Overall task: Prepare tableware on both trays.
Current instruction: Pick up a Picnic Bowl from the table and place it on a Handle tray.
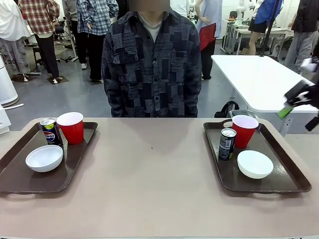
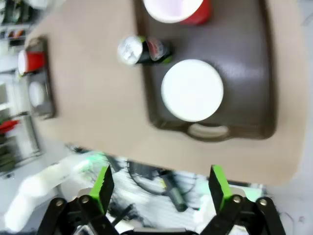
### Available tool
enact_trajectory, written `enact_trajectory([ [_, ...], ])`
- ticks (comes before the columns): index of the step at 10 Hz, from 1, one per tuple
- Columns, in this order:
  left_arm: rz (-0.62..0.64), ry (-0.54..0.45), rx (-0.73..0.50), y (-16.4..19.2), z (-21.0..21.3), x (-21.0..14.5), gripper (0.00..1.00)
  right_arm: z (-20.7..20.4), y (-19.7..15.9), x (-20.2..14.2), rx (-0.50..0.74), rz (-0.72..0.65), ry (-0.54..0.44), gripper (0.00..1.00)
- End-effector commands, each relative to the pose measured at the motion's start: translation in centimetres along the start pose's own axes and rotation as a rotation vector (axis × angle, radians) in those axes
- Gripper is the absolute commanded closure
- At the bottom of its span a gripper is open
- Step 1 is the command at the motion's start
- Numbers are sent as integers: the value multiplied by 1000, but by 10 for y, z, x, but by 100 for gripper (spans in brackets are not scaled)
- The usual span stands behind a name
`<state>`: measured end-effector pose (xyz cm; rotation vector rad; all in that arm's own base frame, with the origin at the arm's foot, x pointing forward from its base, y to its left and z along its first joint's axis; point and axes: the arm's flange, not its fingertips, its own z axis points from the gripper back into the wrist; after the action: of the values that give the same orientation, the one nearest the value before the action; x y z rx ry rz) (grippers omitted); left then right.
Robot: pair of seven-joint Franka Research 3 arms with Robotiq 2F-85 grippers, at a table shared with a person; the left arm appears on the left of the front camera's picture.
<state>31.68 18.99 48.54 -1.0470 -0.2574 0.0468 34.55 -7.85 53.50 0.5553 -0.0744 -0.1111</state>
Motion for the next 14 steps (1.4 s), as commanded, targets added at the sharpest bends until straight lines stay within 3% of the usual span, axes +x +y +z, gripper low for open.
enact_trajectory([
  [1, -3, -9, -16, -2, 0, -2, 0, 15, -58, -18, 358, -23, 22, 0],
  [4, -3, -9, -16, -2, 0, -2, 0, -1, -83, -53, 507, 13, 82, 0],
  [6, -3, -9, -16, -2, 0, -2, 0, -17, -83, -44, 450, -102, 80, 0],
  [7, -3, -9, -16, -2, 0, -2, 0, 1, -90, -59, 507, -17, 68, 0],
  [14, -3, -9, -16, -2, 0, -2, 0, 1, -90, -59, 507, -17, 68, 0],
])
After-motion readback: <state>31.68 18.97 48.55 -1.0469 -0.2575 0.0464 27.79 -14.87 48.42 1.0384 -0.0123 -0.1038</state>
